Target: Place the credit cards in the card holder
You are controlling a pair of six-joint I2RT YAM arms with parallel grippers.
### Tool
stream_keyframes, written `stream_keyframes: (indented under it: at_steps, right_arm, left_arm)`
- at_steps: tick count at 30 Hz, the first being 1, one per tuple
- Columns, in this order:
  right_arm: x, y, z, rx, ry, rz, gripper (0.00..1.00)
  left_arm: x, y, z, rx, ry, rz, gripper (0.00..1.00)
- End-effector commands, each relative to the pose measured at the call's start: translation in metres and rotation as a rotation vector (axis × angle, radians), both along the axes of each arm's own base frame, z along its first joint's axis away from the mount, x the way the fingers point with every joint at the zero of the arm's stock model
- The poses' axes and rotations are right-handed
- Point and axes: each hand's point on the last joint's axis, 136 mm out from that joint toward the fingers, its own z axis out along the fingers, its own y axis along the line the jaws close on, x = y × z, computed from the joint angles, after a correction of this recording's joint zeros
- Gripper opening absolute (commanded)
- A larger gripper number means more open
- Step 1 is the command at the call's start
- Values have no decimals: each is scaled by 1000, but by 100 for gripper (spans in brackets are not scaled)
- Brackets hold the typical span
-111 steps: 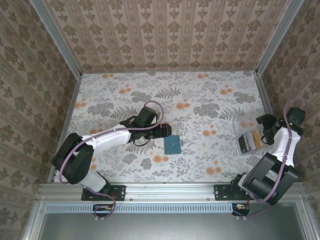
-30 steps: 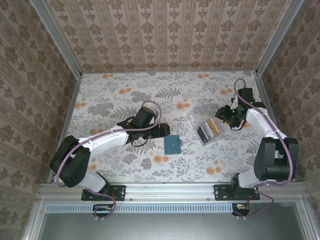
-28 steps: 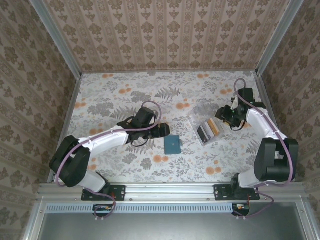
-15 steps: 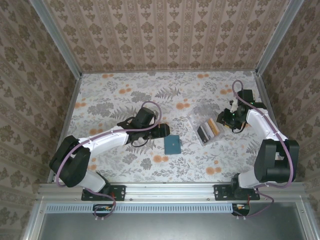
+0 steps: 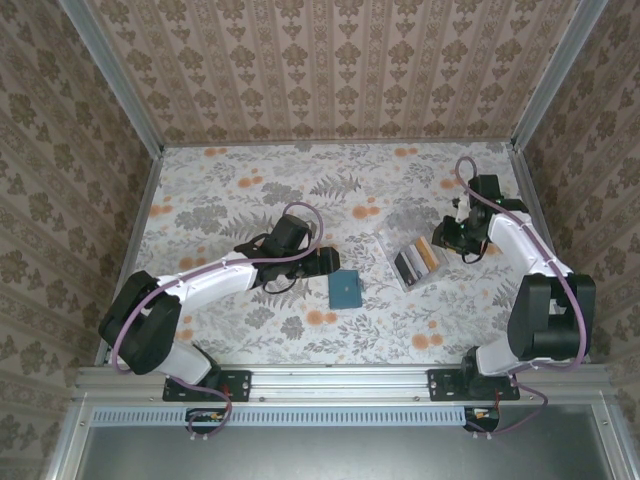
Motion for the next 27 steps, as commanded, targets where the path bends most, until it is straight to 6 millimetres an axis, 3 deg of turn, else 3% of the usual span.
stream_keyframes:
  at_steps: [1, 9, 18, 27]
  right_arm:
    - [-9, 1, -7, -45, 55, 36, 33]
    - [-6, 1, 3, -42, 30, 29, 36]
    - [-10, -3, -7, -78, 71, 47, 26]
    - [3, 7, -11, -97, 68, 83, 16]
  left_arm:
    - [0, 0, -1, -6, 11, 6, 78]
    - [-1, 0, -1, -5, 9, 1, 78]
    - [0, -1, -1, -8, 12, 4, 78]
    - [1, -2, 0, -7, 10, 1, 78]
